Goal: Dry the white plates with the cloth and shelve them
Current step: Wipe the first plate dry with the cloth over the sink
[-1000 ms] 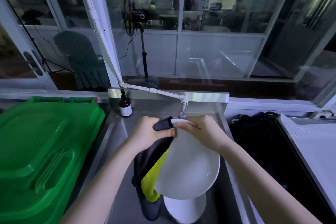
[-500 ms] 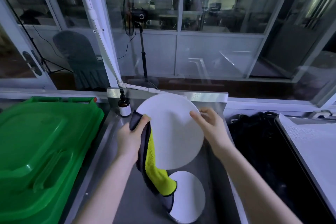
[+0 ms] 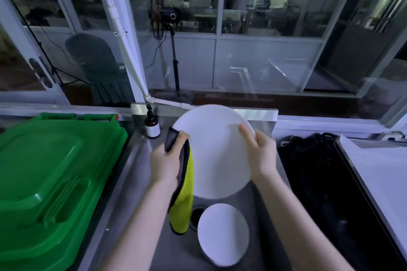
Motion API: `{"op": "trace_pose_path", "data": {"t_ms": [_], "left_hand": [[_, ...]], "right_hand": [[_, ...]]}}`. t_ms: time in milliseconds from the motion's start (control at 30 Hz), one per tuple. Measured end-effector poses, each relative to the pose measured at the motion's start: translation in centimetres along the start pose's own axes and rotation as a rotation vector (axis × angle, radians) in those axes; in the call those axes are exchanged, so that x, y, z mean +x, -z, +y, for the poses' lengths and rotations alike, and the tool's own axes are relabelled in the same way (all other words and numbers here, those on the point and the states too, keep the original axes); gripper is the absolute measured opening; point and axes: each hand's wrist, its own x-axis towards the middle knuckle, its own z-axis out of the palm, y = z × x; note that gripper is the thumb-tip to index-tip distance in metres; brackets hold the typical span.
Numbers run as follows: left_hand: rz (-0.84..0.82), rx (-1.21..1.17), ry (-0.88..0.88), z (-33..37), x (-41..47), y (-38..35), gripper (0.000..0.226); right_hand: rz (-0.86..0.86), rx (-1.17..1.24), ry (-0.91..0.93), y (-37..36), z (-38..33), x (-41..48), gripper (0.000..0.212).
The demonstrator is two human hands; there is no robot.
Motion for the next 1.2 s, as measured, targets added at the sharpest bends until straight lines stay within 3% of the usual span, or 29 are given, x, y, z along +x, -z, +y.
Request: {"op": "trace_pose_path", "data": {"t_ms": [67,100,200,267,333,367,433,467,567,733,800,900,967,1033,1133,1200], "left_hand": [[0.157,-0.033,0.125,-0.6,-0.6,-0.5,0.044],[0.155,-0.034,0.145,-0.8,-0.5,-0.6,0.047],[0.038,-0.066,0.042,-0.3,0.4,0.2,0.036],[-0.078,-0.006,-0.104,0.8,1.0,0.6,0.031],[-0.232,0.144,-0.276,2.0,1.3,0.4,0.055],[-0.316,0.217,-0.356,2.5,1.2,0.2,0.069],[-0.443,0.322,-0.465,3.4,1.0,-0.4,0.079],[-0.467,0.346,-0.491,3.8,1.0,-0.6,0.076],[-0.389,0.320,-0.483,4.0,1.0,-0.4,0.051],[0.058,0.012,-0.126,1.8,-1.0,-0.8,0.035],[0.136,-0.068,-0.016,1.1,-1.3,-1.2,0.035],[0.025,-0.100,0.034,1.0,-0.5,-0.5,0.032],[-0.050,-0.025,-0.060,1.6,0.2,0.2,0.037],[-0.170,0.143,-0.222,2.6,0.4,0.3,0.056],[-0.391,0.333,-0.424,3.9,0.0,-0.3,0.062],[-0.460,0.392,-0.481,4.4,-0.4,-0.6,0.052]], "right_hand": [[0.157,0.172,-0.174,-1.4,1.1,-1.2,0.059],[0.153,0.196,-0.218,-1.7,1.6,-1.4,0.060],[-0.049,0.076,-0.124,-0.1,1.4,-0.4,0.053],[-0.189,-0.014,0.039,1.6,-0.6,1.3,0.027],[-0.403,-0.232,0.164,2.6,-3.0,2.7,0.014],[-0.501,-0.376,0.218,2.5,-3.6,3.1,0.019],[-0.569,-0.586,0.309,2.0,-4.0,3.3,0.053],[-0.540,-0.585,0.358,1.8,-4.0,3.1,0.062],[-0.378,-0.437,0.400,2.1,-3.3,2.2,0.061],[0.120,0.218,-0.156,-0.2,-0.8,-0.1,0.050],[0.206,0.299,-0.287,-1.6,0.7,-1.2,0.044],[0.041,0.205,-0.243,-0.6,1.2,-0.7,0.045],[-0.082,0.095,-0.059,1.4,-0.2,0.9,0.036],[-0.257,-0.054,0.133,3.0,-2.5,2.6,0.018],[-0.538,-0.511,0.329,2.8,-4.2,3.5,0.041],[-0.561,-0.611,0.404,2.3,-4.2,3.1,0.054]]}}
